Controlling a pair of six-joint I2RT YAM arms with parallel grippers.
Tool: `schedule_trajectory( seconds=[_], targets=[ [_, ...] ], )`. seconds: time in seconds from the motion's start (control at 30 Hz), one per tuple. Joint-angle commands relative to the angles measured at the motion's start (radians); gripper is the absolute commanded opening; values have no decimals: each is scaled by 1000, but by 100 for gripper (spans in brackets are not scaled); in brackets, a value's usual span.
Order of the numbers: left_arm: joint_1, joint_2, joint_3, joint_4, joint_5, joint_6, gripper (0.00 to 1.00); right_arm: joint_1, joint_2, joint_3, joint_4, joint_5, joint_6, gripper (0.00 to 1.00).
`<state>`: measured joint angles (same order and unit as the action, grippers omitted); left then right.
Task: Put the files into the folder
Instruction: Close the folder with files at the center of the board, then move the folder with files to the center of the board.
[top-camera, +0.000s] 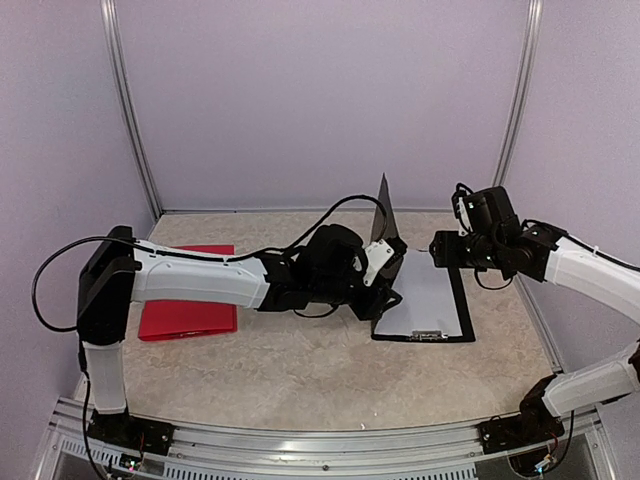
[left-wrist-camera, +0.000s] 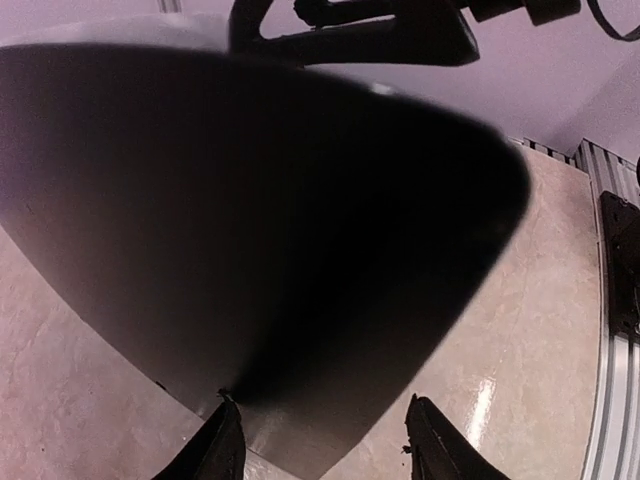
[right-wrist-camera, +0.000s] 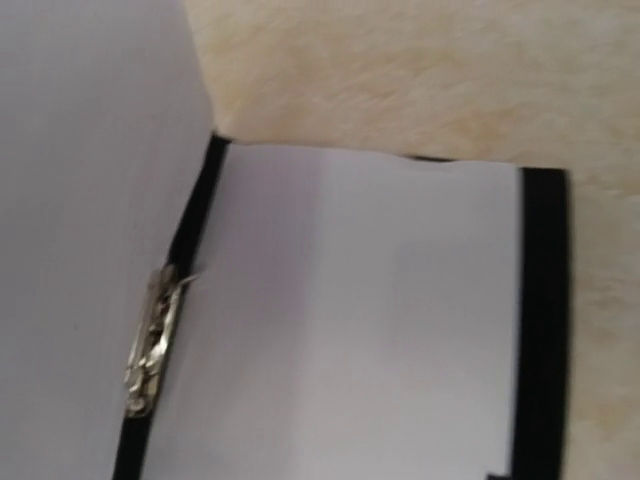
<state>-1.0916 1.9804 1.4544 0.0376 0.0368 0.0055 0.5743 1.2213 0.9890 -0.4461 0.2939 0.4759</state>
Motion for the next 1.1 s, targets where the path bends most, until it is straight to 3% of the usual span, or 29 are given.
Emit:
schedule_trajectory(
  seconds=[0.0,0.27,0.43,0.6,0.7,1.07],
  targets=[
    [-26,88,132,-128,88,94,54,-38,-48,49,-108,78,-6,69],
    [-31,221,267,-205,144,115,64,-99,-101,111,-222,202,-29,71],
    [-31,212,242,-197,140,121,79,-137,-120,119,-229,192,-53,73],
    [-32,216,241,-208,129,120,87,-143,-74,84,-179,113,-66,74],
    [-30,195,206,-199,93,107,98,-154,-34,35,-108,54,-68,76],
    [-32,-12,-5,-171,-222,6,99,-318,161,-146,170,-227,-82,79]
  ],
)
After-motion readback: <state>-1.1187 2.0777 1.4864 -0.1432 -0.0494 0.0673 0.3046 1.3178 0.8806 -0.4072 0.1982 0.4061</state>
